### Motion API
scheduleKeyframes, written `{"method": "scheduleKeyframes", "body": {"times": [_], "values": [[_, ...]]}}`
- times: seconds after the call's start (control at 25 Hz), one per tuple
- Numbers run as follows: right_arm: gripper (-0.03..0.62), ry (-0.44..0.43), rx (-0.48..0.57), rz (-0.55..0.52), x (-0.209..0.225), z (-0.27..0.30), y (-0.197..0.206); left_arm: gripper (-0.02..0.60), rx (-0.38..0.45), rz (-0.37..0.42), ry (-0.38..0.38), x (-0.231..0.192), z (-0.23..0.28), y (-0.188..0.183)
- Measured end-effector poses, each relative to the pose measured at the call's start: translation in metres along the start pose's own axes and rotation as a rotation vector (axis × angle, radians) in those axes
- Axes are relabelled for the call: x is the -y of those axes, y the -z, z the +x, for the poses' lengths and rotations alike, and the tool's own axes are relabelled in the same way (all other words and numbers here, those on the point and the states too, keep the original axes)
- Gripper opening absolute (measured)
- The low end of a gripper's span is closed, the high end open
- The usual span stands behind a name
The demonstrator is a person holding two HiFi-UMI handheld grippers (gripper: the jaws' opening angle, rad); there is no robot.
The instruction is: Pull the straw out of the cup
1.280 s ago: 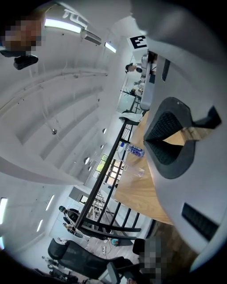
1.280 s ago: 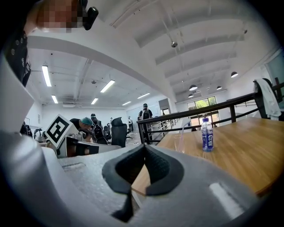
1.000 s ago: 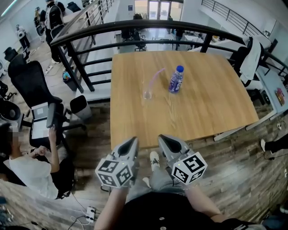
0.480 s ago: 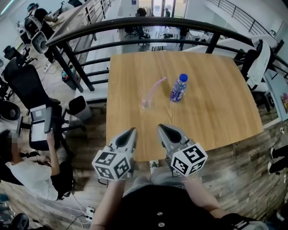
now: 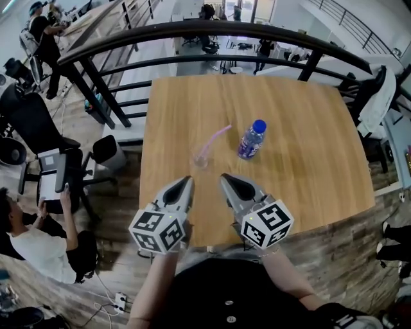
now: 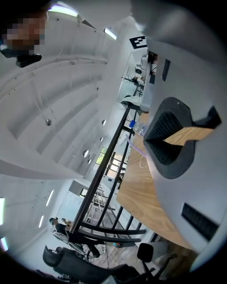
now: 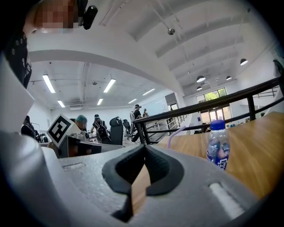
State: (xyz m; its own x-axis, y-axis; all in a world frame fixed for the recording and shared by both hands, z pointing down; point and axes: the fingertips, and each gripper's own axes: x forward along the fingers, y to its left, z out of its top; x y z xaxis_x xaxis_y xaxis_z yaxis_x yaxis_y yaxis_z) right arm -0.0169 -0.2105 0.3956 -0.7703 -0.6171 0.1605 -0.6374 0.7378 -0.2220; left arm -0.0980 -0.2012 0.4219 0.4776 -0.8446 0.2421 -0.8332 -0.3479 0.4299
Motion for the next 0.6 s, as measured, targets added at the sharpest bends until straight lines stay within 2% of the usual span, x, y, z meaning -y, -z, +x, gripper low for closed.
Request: {"method": "scheduleKeyframes", "body": {"times": [0.32, 0.6], "values": [[-0.002, -0.035, -0.024, 0.014, 0.025, 0.014, 0.0, 0.015, 0.003, -0.027, -0.039, -0.007, 0.022, -0.004], [-0.002, -0.039, -0.025, 0.03, 0.027, 0.02, 0.001, 0.015, -0.005, -0.022, -0.038, -0.01, 0.025, -0.006]]}}
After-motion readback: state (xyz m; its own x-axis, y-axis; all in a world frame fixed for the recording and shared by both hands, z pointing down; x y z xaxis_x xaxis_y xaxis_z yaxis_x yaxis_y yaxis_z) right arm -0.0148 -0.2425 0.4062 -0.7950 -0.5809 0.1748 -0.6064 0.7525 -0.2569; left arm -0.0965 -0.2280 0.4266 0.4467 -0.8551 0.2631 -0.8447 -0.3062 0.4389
